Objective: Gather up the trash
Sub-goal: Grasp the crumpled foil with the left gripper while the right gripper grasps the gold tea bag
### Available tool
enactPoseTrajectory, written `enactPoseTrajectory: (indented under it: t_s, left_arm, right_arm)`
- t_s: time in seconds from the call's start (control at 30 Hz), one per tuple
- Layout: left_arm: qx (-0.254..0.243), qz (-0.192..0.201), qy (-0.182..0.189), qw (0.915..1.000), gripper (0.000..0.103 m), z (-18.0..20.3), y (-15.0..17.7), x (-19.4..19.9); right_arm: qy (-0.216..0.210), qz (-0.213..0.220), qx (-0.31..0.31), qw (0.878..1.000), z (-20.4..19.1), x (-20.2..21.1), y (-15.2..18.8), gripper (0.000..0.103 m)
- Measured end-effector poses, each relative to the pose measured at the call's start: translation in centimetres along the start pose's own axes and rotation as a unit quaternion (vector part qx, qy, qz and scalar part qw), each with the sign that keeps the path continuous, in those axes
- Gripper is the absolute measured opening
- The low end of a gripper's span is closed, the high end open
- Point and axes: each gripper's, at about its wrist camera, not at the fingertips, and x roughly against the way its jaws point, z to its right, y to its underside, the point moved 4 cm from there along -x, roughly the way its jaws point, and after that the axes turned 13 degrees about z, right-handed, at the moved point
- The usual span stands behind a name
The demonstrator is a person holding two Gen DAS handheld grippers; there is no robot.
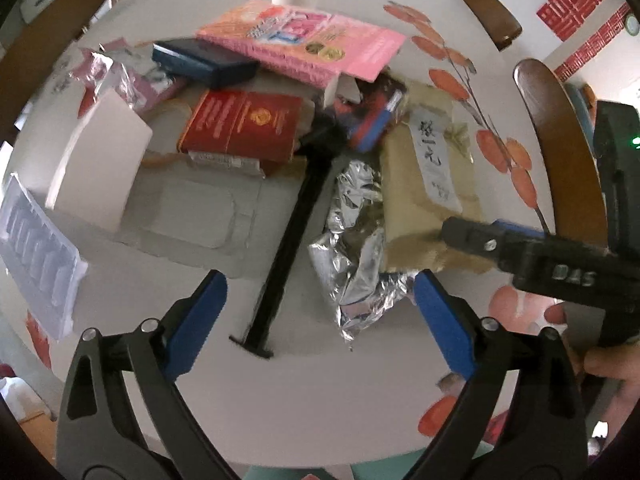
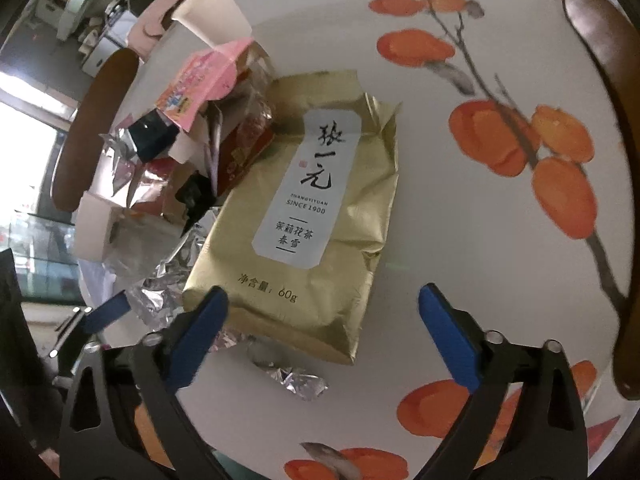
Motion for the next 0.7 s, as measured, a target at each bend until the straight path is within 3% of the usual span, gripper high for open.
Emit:
enactPoseTrajectory:
  t_s: [0.1,0.17,0.3,0.5,0.57,0.6,0.7]
  left_arm:
    - [-0.004,0.007,0.008,0.9999,0.09,0.3,-0.3,-0.1]
    - [-0.015,0.007,0.002,0.9999,0.082,0.4,-0.5,-0.1]
    - [-0.023,0.015,0.001,0.9996,0.075,0.3,-0.5,0.4]
    - [-0.012,0.028,0.037,0.9989,0.068,0.8,-0.4,1.1]
    - [-0.012,0.027,0.061,0.9977,0.051,1.2,-0.3,1.0]
    - [-0.005,0.019,0.08,0.9966,0.035,1.4,-0.2,0.8]
    - [0.005,0.017,0.098,0.995,0.021,1.1,-0.1,0.6]
  right_arm:
    - [-0.014,-0.001,-0.018,1.0,0.1,-0.4,-0.3,0.071]
    - [-0.016,-0.003,-0.021,1.0,0.1,-0.4,-0.6,0.067]
    - [-0.023,-0.006,-0.033,0.999,0.4,-0.2,-0.7,0.043]
    - [-0.033,-0.009,-0.043,0.998,1.1,-0.2,-0.7,0.024]
    - [-0.038,-0.007,-0.046,0.998,1.3,-0.2,-0.7,0.018]
    - [-0.04,-0.005,-0.051,0.998,1.4,-0.1,-0.6,0.015]
    - [-0.05,0.001,-0.062,0.997,1.7,0.3,-0.8,0.01]
